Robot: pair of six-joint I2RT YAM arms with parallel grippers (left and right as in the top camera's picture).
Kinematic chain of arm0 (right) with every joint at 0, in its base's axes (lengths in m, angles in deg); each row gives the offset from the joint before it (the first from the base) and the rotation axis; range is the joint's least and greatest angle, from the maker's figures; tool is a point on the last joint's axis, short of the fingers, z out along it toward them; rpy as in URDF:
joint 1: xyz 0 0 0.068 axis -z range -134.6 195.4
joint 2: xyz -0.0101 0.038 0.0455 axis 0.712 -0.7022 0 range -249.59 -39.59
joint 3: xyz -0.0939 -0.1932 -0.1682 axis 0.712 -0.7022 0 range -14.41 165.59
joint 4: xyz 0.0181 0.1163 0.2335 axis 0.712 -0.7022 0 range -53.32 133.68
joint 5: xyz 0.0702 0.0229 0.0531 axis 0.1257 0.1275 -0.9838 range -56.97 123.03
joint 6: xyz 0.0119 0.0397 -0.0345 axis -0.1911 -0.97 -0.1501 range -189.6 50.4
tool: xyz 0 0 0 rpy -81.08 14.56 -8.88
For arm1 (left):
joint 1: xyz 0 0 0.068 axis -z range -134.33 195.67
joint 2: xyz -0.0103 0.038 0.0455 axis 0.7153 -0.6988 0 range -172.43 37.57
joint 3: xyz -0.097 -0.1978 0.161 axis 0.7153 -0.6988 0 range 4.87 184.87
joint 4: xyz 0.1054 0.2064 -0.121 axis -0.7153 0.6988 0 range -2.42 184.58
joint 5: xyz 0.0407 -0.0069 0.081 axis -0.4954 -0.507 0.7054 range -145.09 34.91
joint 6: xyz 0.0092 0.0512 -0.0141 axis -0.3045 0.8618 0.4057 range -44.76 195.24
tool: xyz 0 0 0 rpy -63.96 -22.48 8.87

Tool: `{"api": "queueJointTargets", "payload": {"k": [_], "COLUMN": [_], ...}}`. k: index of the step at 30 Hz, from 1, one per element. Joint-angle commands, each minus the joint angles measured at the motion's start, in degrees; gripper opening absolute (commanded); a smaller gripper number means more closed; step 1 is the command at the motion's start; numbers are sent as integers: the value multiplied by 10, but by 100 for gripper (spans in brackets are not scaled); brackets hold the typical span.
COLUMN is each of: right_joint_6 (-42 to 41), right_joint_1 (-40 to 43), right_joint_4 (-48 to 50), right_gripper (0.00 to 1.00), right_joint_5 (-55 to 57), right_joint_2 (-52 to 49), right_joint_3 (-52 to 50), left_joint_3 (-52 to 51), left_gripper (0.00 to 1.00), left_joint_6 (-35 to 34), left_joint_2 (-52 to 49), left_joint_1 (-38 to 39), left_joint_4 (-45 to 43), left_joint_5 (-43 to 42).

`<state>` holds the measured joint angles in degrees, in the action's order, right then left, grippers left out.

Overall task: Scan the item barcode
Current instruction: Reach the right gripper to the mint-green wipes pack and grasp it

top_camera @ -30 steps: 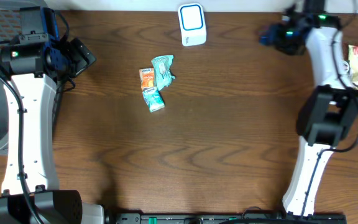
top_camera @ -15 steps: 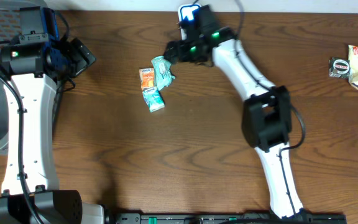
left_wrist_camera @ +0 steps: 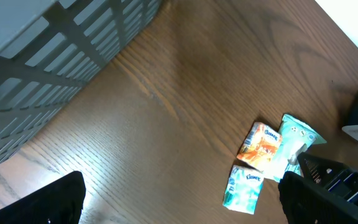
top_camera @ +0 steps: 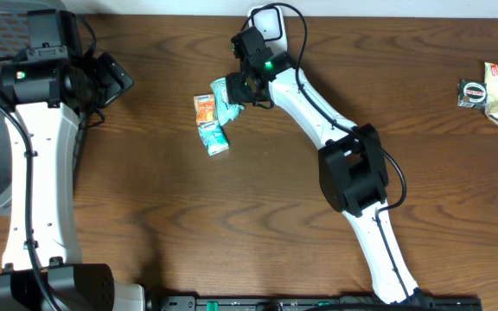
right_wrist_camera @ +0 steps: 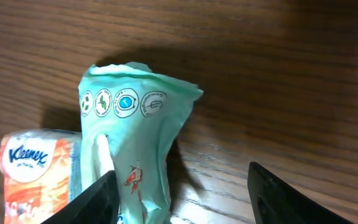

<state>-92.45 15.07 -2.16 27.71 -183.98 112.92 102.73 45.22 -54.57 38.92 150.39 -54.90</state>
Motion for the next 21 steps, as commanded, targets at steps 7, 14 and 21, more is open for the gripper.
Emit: {"api": "queueJointTargets", "payload": {"k": [7, 14, 21], "right_joint_6": [9, -4, 68], "right_joint_1": [2, 38, 68], "right_joint_4": [-49, -179, -228], "right_gripper": [45, 47, 60], "right_joint_5": [67, 164, 174], "right_joint_2": [-28, 26, 112], "right_joint_3": [-1, 1, 1], "left_joint_3": [1, 1, 1], "left_gripper": [98, 98, 98], "left_joint_6": [-3, -3, -3], "left_joint_2": [4, 4, 4], "left_joint_1": [-2, -2, -2], "left_joint_4": [1, 1, 1], "left_joint_5": [3, 3, 3]}}
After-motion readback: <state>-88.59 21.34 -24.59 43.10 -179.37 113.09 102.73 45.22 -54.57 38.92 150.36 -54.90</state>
